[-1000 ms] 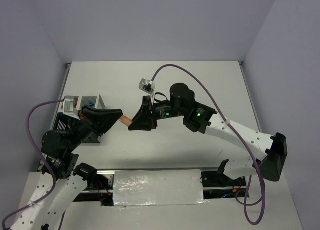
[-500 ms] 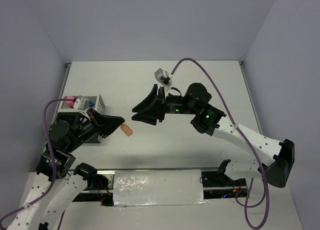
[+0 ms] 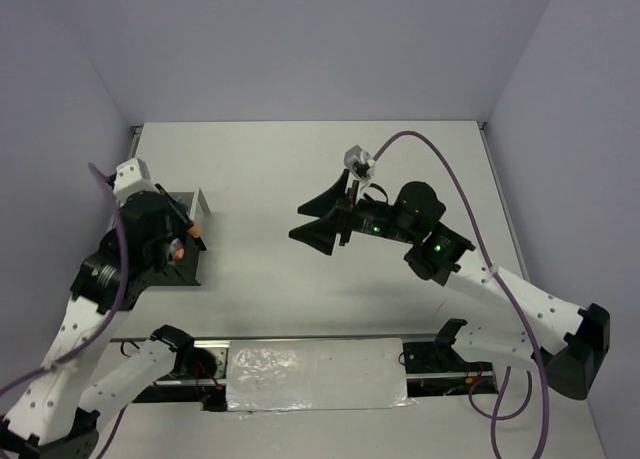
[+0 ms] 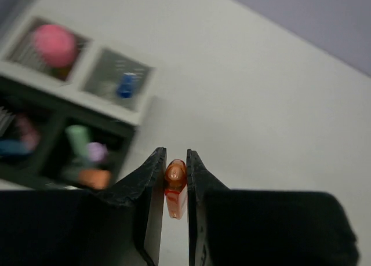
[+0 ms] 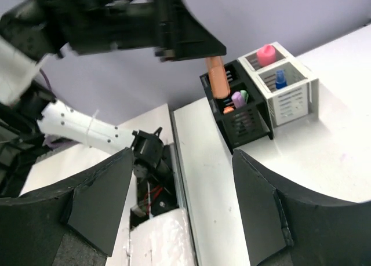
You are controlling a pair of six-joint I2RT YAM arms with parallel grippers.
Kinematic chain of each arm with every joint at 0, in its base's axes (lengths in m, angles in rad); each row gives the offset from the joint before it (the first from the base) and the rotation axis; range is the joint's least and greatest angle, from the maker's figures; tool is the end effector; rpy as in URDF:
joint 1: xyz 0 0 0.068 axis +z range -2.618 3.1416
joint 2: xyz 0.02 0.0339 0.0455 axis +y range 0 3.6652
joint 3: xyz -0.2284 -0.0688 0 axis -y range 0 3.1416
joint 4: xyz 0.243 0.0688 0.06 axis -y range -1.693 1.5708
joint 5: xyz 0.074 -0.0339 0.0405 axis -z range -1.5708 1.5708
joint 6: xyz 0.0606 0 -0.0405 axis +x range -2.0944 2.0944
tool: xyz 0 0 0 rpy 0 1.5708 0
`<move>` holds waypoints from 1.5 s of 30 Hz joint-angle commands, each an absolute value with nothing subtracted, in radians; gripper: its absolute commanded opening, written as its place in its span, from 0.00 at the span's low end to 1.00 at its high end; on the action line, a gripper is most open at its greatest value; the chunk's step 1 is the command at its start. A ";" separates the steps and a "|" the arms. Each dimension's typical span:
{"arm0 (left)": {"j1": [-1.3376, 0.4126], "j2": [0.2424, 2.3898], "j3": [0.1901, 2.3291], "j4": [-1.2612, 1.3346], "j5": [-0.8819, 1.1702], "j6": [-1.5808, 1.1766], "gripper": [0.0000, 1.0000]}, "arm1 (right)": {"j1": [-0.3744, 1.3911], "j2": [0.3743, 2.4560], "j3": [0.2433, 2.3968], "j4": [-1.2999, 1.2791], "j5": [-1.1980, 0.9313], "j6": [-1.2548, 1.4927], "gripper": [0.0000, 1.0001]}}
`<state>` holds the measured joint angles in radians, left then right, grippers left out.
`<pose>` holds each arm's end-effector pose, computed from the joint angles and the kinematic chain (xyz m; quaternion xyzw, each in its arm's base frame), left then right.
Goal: Sort the stationery into containers
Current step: Place the pen in the storage box, then reset both arms
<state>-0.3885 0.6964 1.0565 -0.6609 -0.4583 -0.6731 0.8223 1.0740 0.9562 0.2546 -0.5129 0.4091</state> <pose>0.1709 -0.0410 0.3638 -0.2446 0.7570 -0.1347 0.5908 0.1723 0.2292 0.3626 -0.3175 0.5829 0.5572 0.4990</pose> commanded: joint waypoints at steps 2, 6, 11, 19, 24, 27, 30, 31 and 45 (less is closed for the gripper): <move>-0.342 0.848 1.136 -0.880 -1.061 -0.762 0.00 | 0.827 0.936 0.888 0.204 -0.434 0.328 0.77; -0.062 0.986 1.117 -0.758 -1.010 -0.600 0.00 | 0.828 0.864 0.824 0.187 -0.434 0.305 0.77; 0.195 1.023 1.032 -0.565 -0.750 -0.531 0.00 | 0.830 0.759 0.749 0.169 -0.428 0.272 0.78; 0.268 1.085 1.011 -0.526 -0.666 -0.558 0.00 | 0.830 0.706 0.742 0.150 -0.469 0.241 0.79; 0.279 1.135 1.019 -0.563 -0.679 -0.598 0.08 | 0.828 0.689 0.752 0.138 -0.483 0.236 0.80; 0.282 1.137 1.025 -0.580 -0.699 -0.614 0.37 | 0.828 0.683 0.759 0.135 -0.494 0.238 0.80; 0.285 1.121 1.019 -0.578 -0.681 -0.611 0.84 | 0.830 0.680 0.781 0.123 -0.500 0.238 0.80; 0.284 1.108 1.011 -0.580 -0.672 -0.607 0.89 | 0.830 0.680 0.790 0.115 -0.492 0.235 0.81; 0.198 0.669 1.064 -0.736 0.050 -0.423 0.99 | 0.830 0.583 1.153 -0.647 0.225 0.291 1.00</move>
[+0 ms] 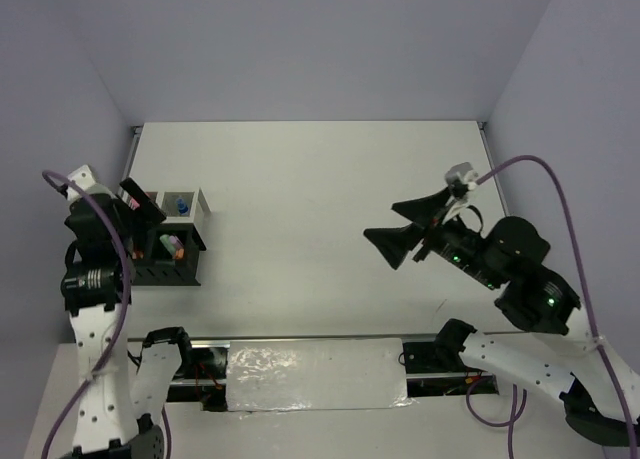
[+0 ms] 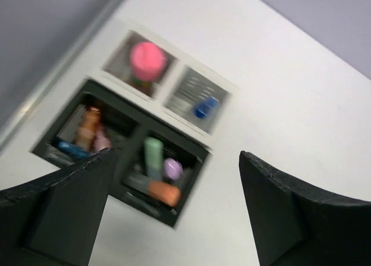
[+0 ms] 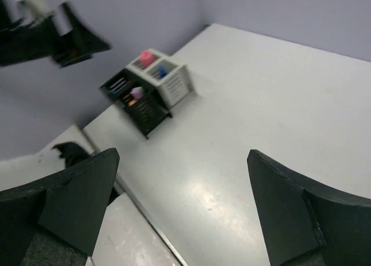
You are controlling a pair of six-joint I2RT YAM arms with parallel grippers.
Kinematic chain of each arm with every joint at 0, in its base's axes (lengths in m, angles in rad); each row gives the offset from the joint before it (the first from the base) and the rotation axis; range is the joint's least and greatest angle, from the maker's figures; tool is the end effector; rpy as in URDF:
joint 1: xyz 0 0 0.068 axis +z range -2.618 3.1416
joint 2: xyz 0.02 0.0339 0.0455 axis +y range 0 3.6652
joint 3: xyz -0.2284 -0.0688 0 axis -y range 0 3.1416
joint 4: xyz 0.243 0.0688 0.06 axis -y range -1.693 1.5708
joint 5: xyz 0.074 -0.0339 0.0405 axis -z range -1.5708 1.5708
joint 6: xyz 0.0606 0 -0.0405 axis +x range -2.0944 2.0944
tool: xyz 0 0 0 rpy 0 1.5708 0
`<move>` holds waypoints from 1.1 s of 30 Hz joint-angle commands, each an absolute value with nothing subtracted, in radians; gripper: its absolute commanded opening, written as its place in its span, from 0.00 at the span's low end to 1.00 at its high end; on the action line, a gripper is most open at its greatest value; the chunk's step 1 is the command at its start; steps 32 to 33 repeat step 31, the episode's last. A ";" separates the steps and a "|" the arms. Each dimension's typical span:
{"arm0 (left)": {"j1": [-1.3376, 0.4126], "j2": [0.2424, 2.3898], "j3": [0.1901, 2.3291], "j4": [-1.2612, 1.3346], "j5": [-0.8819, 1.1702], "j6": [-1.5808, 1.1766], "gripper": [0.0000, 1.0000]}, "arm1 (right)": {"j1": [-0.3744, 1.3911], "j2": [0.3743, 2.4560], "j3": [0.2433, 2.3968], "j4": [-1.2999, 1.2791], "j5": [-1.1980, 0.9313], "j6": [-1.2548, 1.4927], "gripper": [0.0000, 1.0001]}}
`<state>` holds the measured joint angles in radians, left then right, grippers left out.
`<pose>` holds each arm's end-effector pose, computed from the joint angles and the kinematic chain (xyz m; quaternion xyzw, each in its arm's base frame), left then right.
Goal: Sort the stationery into containers
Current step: Reset both arms
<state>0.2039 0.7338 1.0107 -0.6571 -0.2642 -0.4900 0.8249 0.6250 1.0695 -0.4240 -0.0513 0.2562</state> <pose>0.1836 0.0541 0.3414 -0.3485 0.7467 0.0287 0.5657 0.1082 0.1217 0.4086 -0.2138 0.6664 0.3829 0.6030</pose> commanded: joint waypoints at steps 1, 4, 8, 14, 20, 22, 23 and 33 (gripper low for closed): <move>0.198 0.641 1.077 -0.759 0.070 -0.414 0.99 | 0.830 0.574 1.175 -0.717 0.262 0.298 1.00; 0.184 0.540 1.149 -0.856 0.039 -0.379 0.99 | 0.830 0.557 1.276 -0.876 0.376 0.322 1.00; 0.152 0.379 1.186 -0.928 0.058 -0.400 0.99 | 0.830 0.503 1.396 -1.018 0.440 0.342 1.00; 0.097 0.276 1.027 -0.994 0.020 -0.437 0.99 | 0.830 0.404 1.450 -1.181 0.512 0.342 1.00; 0.086 0.226 0.989 -1.017 -0.095 -0.463 0.99 | 0.828 0.310 1.401 -1.258 0.535 0.353 1.00; 0.086 0.235 0.996 -1.016 -0.089 -0.457 0.99 | 0.828 0.281 1.372 -1.252 0.531 0.356 1.00; 0.084 0.236 0.997 -1.015 -0.089 -0.457 0.99 | 0.827 0.276 1.364 -1.249 0.528 0.359 1.00; 0.080 0.233 1.000 -1.020 -0.090 -0.456 0.99 | 0.828 0.297 1.344 -1.215 0.525 0.359 1.00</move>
